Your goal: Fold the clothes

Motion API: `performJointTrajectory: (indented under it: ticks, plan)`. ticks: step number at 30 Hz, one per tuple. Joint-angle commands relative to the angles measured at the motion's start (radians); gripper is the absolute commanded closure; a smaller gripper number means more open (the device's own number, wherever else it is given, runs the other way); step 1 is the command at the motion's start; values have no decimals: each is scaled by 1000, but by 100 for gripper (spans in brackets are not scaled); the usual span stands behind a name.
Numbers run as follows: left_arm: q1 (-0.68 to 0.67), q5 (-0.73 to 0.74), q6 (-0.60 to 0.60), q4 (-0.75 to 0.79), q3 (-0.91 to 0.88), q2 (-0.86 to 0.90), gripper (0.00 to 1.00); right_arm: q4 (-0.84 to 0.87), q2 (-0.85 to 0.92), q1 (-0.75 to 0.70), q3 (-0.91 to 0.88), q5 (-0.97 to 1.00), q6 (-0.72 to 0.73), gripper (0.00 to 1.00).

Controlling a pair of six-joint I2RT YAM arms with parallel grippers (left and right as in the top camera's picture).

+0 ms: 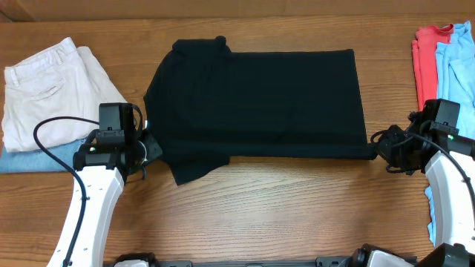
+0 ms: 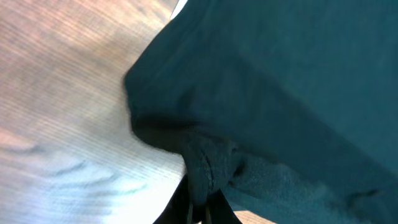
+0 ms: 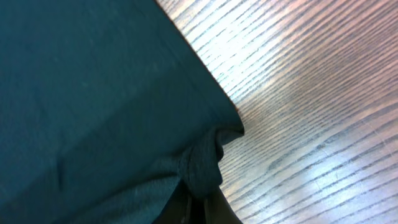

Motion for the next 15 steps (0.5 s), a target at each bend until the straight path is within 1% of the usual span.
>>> performJointTrajectory:
  ticks: [1, 5, 10, 15]
  plan:
    - [10, 6, -19, 54, -4, 38, 96, 19, 16, -3, 3, 15, -3, 95]
    - [10, 7, -19, 103, -4, 87, 96, 45, 63, 7, 3, -38, -35, 95]
    - [10, 3, -18, 170, -4, 138, 96, 101, 119, 35, 3, -38, -38, 95]
    - [10, -3, -18, 243, -4, 179, 96, 199, 168, 69, 3, -34, -39, 95]
